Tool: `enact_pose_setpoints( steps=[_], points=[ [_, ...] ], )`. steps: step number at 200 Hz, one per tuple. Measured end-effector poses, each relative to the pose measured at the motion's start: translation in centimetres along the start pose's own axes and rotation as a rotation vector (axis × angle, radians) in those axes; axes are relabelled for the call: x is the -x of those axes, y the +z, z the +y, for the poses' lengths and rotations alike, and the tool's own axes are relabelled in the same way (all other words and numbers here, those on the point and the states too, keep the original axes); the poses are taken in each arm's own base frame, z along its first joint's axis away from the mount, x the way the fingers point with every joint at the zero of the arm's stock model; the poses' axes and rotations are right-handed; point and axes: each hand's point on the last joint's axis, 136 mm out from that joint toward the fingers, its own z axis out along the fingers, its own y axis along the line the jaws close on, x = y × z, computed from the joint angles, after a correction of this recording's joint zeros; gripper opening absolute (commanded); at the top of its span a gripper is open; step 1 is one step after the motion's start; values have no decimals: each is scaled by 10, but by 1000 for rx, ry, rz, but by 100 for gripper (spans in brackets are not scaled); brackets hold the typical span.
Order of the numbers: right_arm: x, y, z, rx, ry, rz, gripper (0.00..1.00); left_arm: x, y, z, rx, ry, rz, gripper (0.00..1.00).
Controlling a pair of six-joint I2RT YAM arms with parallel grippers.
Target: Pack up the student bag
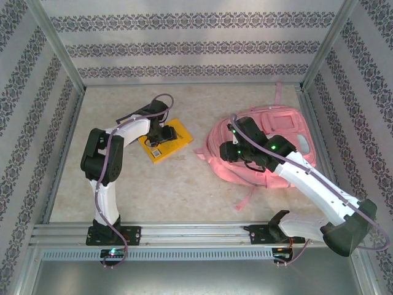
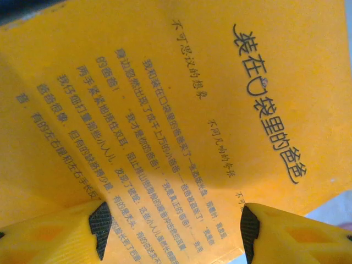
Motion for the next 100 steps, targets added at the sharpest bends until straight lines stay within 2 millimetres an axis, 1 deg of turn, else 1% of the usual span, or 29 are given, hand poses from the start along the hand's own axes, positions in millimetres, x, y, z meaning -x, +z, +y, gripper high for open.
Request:
enact_pose_setpoints(
  steps=[12,30,48,57,80,92,100],
  points=[
    [0,3,2,8,18,-1,37,-10,-2,1,-43,-31,-12,64],
    [-3,10,7,22,36,9,37,-38,-10,8,-91,-94,20,63],
    [-8,21,11,38,38,32,37,-61,-17,9,-136,-140,40,63],
    [-11,27,13,46,35,48,37,-75,-19,9,-149,-160,55,63],
    [-19,44,18,62,11,92,36,-115,-29,3,-189,-181,107,62],
    [-23,52,23,72,-17,116,34,-132,-39,0,-199,-180,127,62],
    [-26,57,26,76,-35,128,33,-136,-49,-2,-204,-173,125,63]
  ],
)
